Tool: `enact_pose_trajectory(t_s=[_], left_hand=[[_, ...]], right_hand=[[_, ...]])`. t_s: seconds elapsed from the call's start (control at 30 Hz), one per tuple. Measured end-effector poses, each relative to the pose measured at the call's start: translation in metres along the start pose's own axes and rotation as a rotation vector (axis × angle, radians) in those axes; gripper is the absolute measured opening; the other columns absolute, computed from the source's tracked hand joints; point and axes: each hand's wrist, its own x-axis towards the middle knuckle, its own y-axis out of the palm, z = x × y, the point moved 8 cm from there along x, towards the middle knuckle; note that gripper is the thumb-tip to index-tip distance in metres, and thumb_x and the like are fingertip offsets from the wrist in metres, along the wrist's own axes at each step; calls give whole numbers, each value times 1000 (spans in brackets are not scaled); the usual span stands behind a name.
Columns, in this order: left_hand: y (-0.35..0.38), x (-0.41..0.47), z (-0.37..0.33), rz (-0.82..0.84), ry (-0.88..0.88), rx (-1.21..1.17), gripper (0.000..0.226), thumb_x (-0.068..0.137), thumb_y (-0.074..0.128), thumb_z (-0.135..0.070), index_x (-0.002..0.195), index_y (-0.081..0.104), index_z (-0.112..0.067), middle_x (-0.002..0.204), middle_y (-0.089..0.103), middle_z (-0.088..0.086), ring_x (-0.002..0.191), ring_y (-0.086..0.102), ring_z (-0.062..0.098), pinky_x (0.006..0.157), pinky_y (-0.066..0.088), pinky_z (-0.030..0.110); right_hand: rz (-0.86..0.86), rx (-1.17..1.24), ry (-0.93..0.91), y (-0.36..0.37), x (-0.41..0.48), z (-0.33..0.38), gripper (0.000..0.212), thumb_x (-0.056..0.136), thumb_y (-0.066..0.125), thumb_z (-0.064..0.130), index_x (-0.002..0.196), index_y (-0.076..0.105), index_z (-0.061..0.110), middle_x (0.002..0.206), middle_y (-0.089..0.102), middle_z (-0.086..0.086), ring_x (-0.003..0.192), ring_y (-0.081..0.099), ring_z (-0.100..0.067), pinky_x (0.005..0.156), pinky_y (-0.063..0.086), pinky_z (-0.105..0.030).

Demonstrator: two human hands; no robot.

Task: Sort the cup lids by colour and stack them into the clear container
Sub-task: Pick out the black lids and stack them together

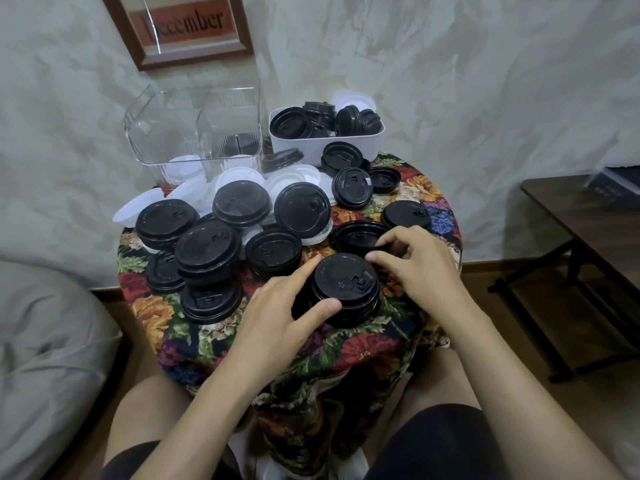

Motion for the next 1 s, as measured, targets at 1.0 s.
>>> enact_pose_trajectory(t_s=[1.0], left_hand=[[1,-1,1,15,-6,-1,82,81,45,-78,156,34,-47,130,49,-24,131,41,3,101,32,27]], right_hand=[[172,785,276,-9,-32,-1,37,94,65,48,78,60,15,59,41,0,49,28,-13,41,20,-22]])
